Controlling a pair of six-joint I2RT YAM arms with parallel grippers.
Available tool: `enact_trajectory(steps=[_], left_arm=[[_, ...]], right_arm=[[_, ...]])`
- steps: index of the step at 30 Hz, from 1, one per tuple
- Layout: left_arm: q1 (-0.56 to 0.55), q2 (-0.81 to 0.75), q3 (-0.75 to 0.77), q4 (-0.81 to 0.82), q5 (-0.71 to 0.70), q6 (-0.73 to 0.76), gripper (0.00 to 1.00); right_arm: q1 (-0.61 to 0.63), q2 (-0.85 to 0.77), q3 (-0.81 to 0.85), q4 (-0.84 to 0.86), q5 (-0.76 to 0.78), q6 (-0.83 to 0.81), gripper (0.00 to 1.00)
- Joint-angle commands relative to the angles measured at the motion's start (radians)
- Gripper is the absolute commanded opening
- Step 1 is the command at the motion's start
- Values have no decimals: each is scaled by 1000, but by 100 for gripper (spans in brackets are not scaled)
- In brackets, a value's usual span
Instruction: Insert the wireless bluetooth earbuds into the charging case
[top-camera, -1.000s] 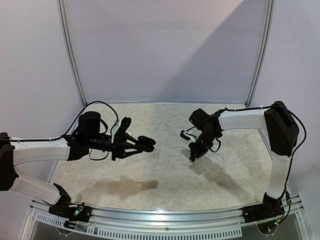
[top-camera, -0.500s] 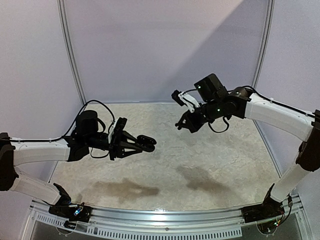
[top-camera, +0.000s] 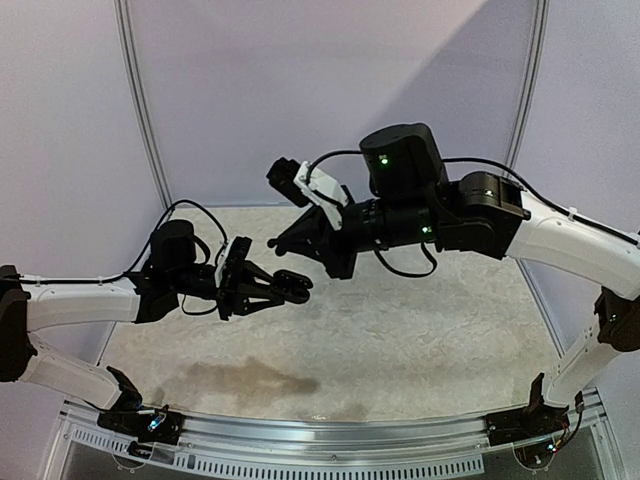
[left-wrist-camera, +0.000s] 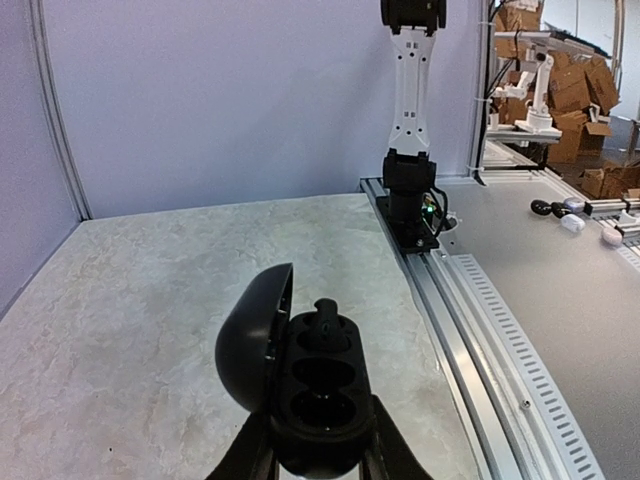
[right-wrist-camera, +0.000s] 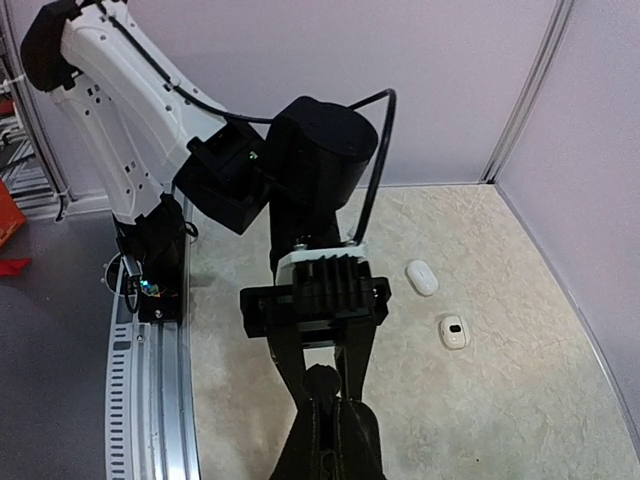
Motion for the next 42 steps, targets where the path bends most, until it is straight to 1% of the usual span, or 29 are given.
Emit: enact_trajectory(steps=[1, 9, 21, 32, 33, 36, 42], left_arm=[[-14, -7, 4, 13, 6, 22, 0], [-17, -10, 4, -5, 1, 29, 0], [-19, -10, 8, -7, -10, 18, 0], [-20, -12, 6, -16, -9, 21, 0], [-20, -12, 5, -16, -9, 22, 0], [-20, -11, 4, -14, -9, 22, 0], [-20, -14, 2, -13, -8, 17, 0]], right_arm=[[43, 78, 61, -104, 66, -57, 0], [50, 133, 63, -166, 182, -92, 0], [50, 184, 64, -181, 196, -114, 0], [50, 224, 81, -201, 249, -137, 0], [50, 227, 82, -203, 250, -138, 1], [50, 237, 88, -207, 250, -138, 12], [49, 236, 96, -212, 264, -131, 20]])
